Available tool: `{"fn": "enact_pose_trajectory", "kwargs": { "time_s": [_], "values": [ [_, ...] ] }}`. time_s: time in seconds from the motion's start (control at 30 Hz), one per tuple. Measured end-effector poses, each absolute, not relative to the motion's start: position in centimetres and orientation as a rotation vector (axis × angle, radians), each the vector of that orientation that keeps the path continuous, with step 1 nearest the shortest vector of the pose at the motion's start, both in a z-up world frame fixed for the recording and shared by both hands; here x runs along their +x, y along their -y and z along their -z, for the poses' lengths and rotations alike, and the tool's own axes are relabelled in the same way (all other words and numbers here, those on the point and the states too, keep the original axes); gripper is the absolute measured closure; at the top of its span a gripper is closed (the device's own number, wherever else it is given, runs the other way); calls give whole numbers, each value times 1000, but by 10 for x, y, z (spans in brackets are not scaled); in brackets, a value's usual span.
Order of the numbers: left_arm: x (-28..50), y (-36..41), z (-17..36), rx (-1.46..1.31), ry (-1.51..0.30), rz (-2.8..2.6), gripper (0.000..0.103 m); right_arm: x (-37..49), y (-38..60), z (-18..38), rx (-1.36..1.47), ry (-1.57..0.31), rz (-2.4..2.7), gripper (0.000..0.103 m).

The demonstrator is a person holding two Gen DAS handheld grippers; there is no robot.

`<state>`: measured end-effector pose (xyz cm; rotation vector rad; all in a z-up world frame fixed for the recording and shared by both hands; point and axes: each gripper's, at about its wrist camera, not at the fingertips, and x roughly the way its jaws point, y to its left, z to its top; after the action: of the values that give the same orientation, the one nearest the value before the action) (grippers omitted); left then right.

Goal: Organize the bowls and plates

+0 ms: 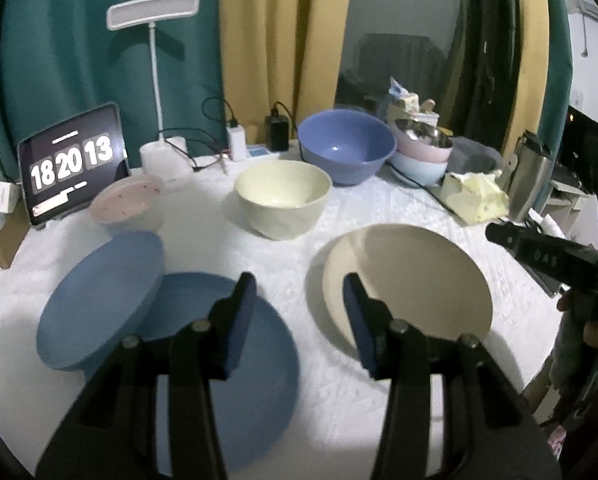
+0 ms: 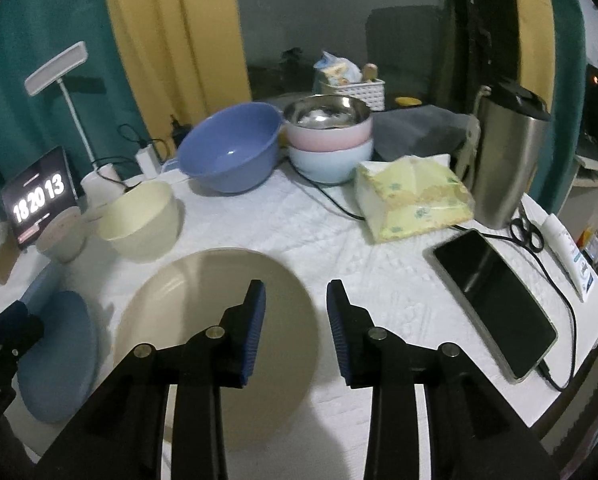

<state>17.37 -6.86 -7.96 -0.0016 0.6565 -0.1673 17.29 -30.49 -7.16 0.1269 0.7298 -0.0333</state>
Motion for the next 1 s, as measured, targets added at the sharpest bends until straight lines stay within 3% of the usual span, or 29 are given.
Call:
{"fn": "enact_pose_trajectory", "kwargs": {
  "time_s": [1.0],
  "values": [
    [151, -77, 79, -168, -576, 3, 56, 181, 150, 56, -38, -756, -138, 69]
  ]
}}
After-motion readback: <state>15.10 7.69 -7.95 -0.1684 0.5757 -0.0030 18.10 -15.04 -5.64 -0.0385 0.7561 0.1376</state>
